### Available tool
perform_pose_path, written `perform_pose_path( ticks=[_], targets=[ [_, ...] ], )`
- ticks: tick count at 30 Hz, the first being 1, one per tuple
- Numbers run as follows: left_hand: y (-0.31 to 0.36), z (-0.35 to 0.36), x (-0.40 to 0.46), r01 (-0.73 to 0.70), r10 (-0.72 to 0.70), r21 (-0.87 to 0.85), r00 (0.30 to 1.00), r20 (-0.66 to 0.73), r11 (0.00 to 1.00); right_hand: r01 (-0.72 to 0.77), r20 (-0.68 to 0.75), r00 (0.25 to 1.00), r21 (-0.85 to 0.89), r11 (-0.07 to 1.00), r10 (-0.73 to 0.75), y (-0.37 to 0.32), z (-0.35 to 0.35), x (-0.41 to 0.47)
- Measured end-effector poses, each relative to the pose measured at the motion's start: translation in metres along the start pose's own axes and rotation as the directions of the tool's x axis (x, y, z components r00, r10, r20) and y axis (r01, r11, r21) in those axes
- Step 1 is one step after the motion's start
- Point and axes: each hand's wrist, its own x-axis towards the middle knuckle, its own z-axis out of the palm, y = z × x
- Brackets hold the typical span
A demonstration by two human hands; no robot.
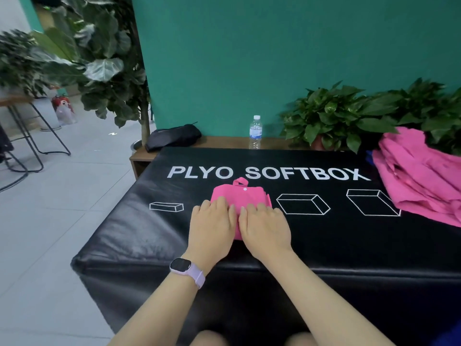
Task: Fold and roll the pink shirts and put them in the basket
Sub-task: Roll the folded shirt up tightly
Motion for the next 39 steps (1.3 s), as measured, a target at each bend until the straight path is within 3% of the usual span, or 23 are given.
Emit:
perform_pose_path(
  ticks=[3, 8, 10, 13, 16, 20, 24, 27, 31, 35, 37, 39],
  targets=[
    [0.003, 0.0, -0.024, 0.076, -0.101, -0.249, 0.991, -0.089, 0.965, 0.152, 0.014, 0.988, -0.007, 0.988, -0.152, 0.006, -0.003, 0.001],
    [0.001, 0.0, -0.034, 0.04, -0.077, -0.244, 0.987, -0.142, 0.969, 0.241, 0.189, 0.953, 0.009, 0.971, -0.238, 0.013, -0.008, 0.011],
    [0.001, -0.002, -0.023, 0.057, -0.066, -0.171, 0.996, -0.052, 0.984, 0.215, 0.213, 0.953, 0.016, 0.976, -0.214, 0.016, -0.007, 0.019],
    [-0.008, -0.002, 0.004, -0.016, 0.011, 0.03, 0.989, 0.15, 0.999, 0.086, 0.108, 0.991, -0.075, 0.994, -0.078, 0.009, -0.005, 0.016],
    [-0.014, 0.007, 0.025, -0.036, 0.023, 0.051, 0.975, 0.22, 0.998, -0.153, -0.081, 0.984, 0.05, 0.987, 0.157, -0.011, 0.005, 0.0],
    [-0.016, 0.017, 0.042, 0.072, -0.063, -0.034, 0.972, 0.225, 0.997, -0.192, -0.177, 0.962, 0.104, 0.976, 0.208, -0.017, 0.013, -0.001],
    [-0.025, 0.026, 0.053, 0.236, -0.162, -0.346, 0.96, 0.229, 0.908, -0.17, -0.07, 0.983, 0.006, 0.985, 0.171, -0.01, 0.006, 0.024],
    [-0.02, 0.023, 0.043, 0.208, -0.193, -0.322, 0.978, 0.077, 0.923, -0.074, 0.023, 0.997, -0.044, 0.996, 0.075, 0.005, 0.009, 0.045],
    [-0.024, 0.031, 0.034, 0.178, -0.191, -0.51, 0.981, 0.027, 0.842, 0.088, 0.184, 0.979, 0.012, 0.996, -0.088, 0.017, 0.014, 0.07],
    [-0.03, 0.04, 0.049, 0.249, -0.24, -0.556, 0.967, 0.091, 0.793, -0.124, 0.347, 0.937, 0.234, 0.964, 0.036, 0.023, 0.021, 0.094],
    [-0.029, 0.039, 0.057, 0.272, -0.25, -0.52, 0.962, 0.113, 0.81, -0.115, 0.219, 0.972, 0.116, 0.987, 0.088, 0.017, 0.025, 0.089],
    [-0.029, 0.038, 0.065, 0.3, -0.257, -0.489, 0.954, 0.154, 0.819, -0.208, 0.159, 0.966, 0.02, 0.978, 0.202, 0.001, 0.024, 0.074]
  ],
)
